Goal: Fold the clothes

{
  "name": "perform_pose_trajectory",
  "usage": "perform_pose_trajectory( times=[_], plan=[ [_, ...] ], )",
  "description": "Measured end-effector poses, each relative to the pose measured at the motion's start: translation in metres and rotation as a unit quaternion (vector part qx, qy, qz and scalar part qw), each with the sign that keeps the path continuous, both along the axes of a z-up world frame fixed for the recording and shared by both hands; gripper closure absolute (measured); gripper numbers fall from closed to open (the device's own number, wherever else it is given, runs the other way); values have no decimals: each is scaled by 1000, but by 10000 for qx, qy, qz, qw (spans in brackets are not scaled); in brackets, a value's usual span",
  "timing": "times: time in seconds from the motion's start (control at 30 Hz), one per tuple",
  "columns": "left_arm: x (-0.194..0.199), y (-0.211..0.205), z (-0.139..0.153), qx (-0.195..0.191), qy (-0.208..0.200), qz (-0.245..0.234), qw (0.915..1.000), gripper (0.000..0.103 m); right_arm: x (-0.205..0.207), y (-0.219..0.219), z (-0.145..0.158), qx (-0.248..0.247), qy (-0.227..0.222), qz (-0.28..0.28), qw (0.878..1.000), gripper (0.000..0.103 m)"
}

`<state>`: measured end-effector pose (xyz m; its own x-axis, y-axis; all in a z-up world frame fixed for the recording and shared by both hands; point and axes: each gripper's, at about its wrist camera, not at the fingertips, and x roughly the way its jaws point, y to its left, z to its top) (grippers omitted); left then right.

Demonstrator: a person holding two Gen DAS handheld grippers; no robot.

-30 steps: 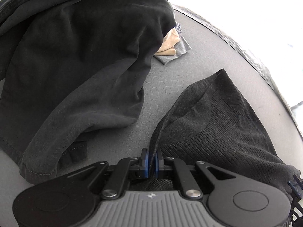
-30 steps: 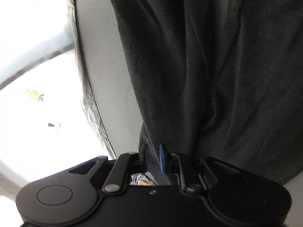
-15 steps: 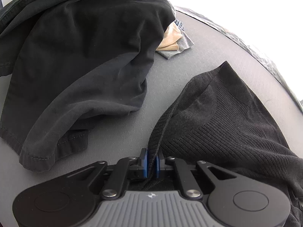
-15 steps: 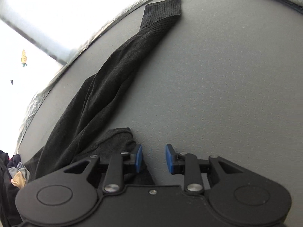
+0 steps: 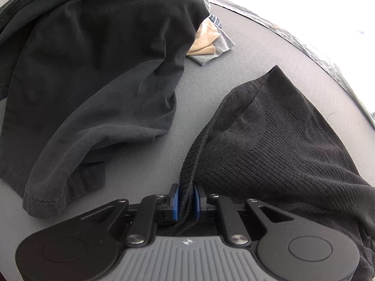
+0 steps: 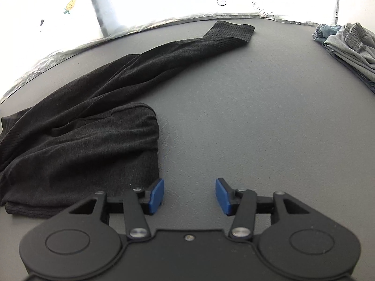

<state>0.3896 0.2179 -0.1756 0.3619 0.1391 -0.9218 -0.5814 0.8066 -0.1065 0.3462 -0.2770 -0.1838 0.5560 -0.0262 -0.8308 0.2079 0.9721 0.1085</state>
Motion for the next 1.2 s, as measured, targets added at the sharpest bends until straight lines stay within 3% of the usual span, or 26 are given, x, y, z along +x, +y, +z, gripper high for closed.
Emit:
perform_pose_trajectory(
  times=[0.33,0.83,1.1,1.2],
  plan=[
    [3,2,0,-58,41,-119,9999,86,-28,-12,-1,275,-53,95,9996,53],
    [-1,1,-1,-8,-91,-123,9999,85,9,35,-7,-46,-152,611,9980,51],
    [-2,1,-1,7,-111,-126,9999,85,7,37,-4,-275,-256,525,9979,92],
    [-3,0,-1,31,-138,-132,9998,84,3,34,-3,-336,-299,391,9982,98]
  ],
)
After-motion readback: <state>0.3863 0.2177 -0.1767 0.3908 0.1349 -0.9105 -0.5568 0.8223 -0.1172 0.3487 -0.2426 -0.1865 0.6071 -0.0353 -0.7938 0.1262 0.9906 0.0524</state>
